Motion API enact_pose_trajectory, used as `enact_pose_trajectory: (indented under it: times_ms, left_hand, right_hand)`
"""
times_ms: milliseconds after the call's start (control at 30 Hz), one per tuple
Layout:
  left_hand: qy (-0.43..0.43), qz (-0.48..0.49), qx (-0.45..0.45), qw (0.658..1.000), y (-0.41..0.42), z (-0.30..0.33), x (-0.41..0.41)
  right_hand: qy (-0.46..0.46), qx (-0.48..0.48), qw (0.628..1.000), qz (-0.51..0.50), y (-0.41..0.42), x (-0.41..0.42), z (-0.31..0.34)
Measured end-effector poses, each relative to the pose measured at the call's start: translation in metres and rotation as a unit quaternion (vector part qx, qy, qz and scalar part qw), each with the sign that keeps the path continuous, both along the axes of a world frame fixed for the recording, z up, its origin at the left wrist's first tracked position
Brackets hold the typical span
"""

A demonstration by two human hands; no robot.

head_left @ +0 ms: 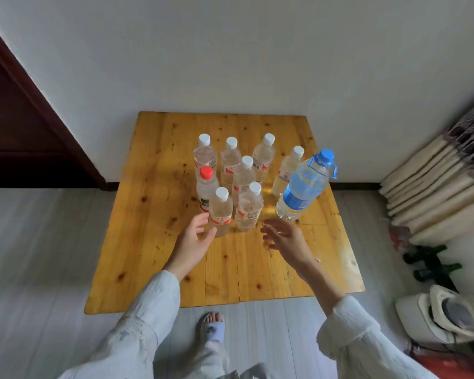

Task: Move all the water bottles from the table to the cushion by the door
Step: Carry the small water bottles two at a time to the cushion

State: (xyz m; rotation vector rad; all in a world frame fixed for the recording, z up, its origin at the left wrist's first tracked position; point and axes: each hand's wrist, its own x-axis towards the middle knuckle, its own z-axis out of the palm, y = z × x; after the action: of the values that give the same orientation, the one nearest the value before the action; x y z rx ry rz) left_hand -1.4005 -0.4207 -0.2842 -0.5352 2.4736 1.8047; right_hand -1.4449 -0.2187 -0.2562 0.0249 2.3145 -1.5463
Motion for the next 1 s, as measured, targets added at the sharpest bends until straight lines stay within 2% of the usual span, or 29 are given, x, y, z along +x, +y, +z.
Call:
enact_pose_trajectory:
  times_ms: [200,400,633,767,900,1000]
  left_hand:
    - [-0.013,-0.038,-0.031,0.999,-0.011,-0.016,-0.061]
    - [0.005,-0.057,-0.080,0.995,-0.013,-0.032,-0.088]
    - [0.017,-0.071,-0.060,0.996,-0.010,-0.039,-0.107]
    - [0.028,-0.066,-0.050,0.996,-0.010,-0.045,-0.095]
    - [0.034,-0.073,-0.048,0.996,-0.010,-0.044,-0.091]
    - [0.018,-0.075,-0.034,0.996,-0.008,-0.038,-0.093]
  right_hand:
    - [0.044,0.077,0.996,-0.027,-0.020,-0.059,-0.017]
    - [0.079,0.180,0.980,0.009,-0.041,-0.098,-0.042]
    - [0.141,0.166,0.976,0.017,-0.050,-0.101,-0.056]
    - [0.131,0.115,0.985,0.011,-0.050,-0.096,-0.058]
    - [0.113,0.072,0.990,-0.041,-0.036,-0.085,-0.060]
    - [0.064,-0.004,0.988,-0.142,-0.017,-0.069,-0.054]
